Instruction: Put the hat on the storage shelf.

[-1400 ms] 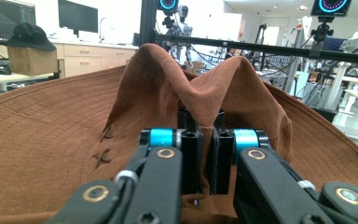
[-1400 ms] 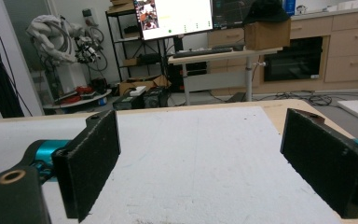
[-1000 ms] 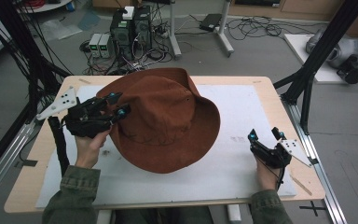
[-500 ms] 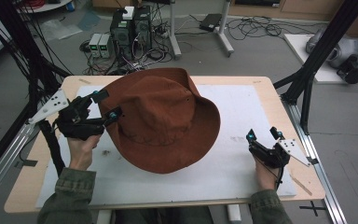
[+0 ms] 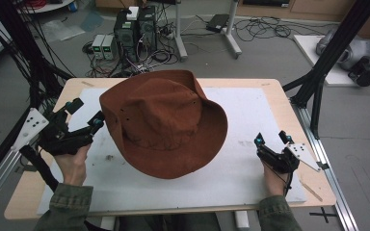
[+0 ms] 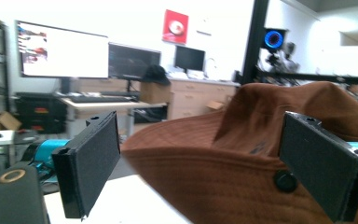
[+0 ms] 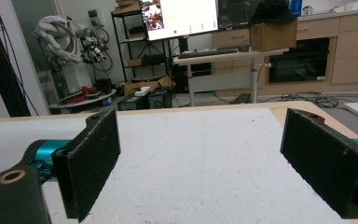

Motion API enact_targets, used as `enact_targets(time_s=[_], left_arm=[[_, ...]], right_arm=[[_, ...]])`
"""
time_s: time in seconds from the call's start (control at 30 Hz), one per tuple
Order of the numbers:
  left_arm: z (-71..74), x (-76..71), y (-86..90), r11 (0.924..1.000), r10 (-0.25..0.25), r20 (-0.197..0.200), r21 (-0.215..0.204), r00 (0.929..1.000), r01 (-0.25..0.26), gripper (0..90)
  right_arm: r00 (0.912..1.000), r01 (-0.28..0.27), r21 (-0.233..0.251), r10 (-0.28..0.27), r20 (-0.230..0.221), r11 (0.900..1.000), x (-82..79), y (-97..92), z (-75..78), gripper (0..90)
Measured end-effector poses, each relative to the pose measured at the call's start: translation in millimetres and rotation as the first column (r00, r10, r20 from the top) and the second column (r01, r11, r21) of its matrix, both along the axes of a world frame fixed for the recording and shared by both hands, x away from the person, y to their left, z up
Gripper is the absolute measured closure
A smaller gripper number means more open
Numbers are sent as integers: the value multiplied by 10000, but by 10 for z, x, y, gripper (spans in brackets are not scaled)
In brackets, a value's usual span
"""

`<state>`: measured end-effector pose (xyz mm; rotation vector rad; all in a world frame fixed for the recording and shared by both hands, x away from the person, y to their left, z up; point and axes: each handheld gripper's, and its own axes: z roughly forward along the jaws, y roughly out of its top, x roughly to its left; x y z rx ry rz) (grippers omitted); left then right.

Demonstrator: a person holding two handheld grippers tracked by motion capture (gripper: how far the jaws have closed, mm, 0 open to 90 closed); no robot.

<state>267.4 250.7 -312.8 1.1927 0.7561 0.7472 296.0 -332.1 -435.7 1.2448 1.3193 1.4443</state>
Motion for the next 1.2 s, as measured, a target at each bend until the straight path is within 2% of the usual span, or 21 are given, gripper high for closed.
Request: enact_targets(time_s=[0.03, 0.1, 0.2, 0.23, 0.27, 0.37, 0.4, 0.53, 0.57, 0.6, 0.7, 0.73, 0.77, 0.87, 0.9, 0.97, 1.0, 1.1, 1.13, 1.17, 1.2], left_arm=[[0, 0, 0, 10000, 0, 0, 0, 10000, 0, 131], [-38, -58, 0, 9985, 552, 217, 62, 9982, -553, 131], [-87, -124, 2, 9907, 1340, 471, 176, 9899, -1349, 143], [-122, -151, 15, 9844, 1745, 727, 100, 9820, -1756, 178], [-122, -151, 15, 9844, 1745, 727, 100, 9820, -1756, 183], [-155, -188, 36, 9728, 2297, 963, 78, 9685, -2315, 182], [-171, -209, 44, 9633, 2659, 1091, 84, 9578, -2683, 164], [-202, -228, 71, 9565, 2888, 958, 136, 9526, -2913, 175], [-219, -244, 69, 9490, 3111, 1031, 204, 9448, -3147, 175], [-219, -244, 69, 9490, 3111, 1031, 204, 9448, -3147, 175], [-287, -279, 79, 9342, 3485, 1045, 414, 9315, -3542, 174], [-345, -296, 94, 9250, 3709, 991, 491, 9234, -3768, 174], [-375, -303, 107, 9215, 3803, 923, 466, 9202, -3855, 173], [-434, -325, 140, 9185, 3907, 827, 300, 9168, -3942, 161], [-482, -339, 157, 9113, 4074, 757, 320, 9101, -4105, 161], [-505, -341, 166, 9109, 4082, 716, 342, 9101, -4113, 162], [-552, -345, 180, 9056, 4185, 595, 487, 9063, -4214, 162], [-602, -344, 192, 9010, 4277, 479, 570, 9026, -4300, 164], [-649, -350, 207, 8948, 4372, 383, 813, 8985, -4389, 164], [-649, -350, 207, 8948, 4372, 383, 813, 8985, -4389, 163], [-696, -360, 221, 8847, 4531, 343, 1056, 8908, -4541, 164]], right_arm=[[10000, -8, 7, 8, -8, 10000, 1, 0, 0, 111], [10000, 14, 4, -14, 3, 10000, 3, 2, 0, 111], [10000, 0, -10, 0, -9, 10000, 4, 0, -1, 111], [10000, 25, -6, -25, -9, 10000, 1, 3, -1, 111], [10000, 21, -38, -21, 9, 10000, 1, 1, -1, 111], [10000, 14, -69, -13, 35, 10000, 0, 3, -1, 111], [10000, 55, -33, -55, 57, 10000, -2, 9, 0, 111], [10000, 64, -77, -64, 58, 9999, -3, 9, -1, 111], [10000, 67, -104, -67, 32, 9999, -6, 9, 0, 111], [10000, 67, -104, -67, 32, 9999, -6, 9, 0, 111], [10000, 48, -98, -48, 1, 9999, -8, 12, -2, 111], [10000, 45, -99, -45, 5, 9999, -7, 11, -3, 111], [10000, 36, -83, -37, -5, 10000, -6, 10, -4, 111], [10000, 25, -51, -25, -43, 10000, -6, 8, -8, 111], [10000, 16, -73, -16, -40, 10000, -4, 5, -10, 111], [10000, 22, -27, -22, -74, 10000, -2, 7, -15, 111], [9999, 12, -17, -12, -108, 10000, -2, 8, -16, 111], [9999, -28, -73, 27, -110, 10000, -4, 12, -17, 111], [9999, -24, -40, 24, -111, 10000, -8, 14, -16, 111], [9999, -24, -40, 24, -111, 10000, -8, 14, -16, 111], [10000, 7, 4, -7, -60, 10000, -13, 12, -14, 111]])
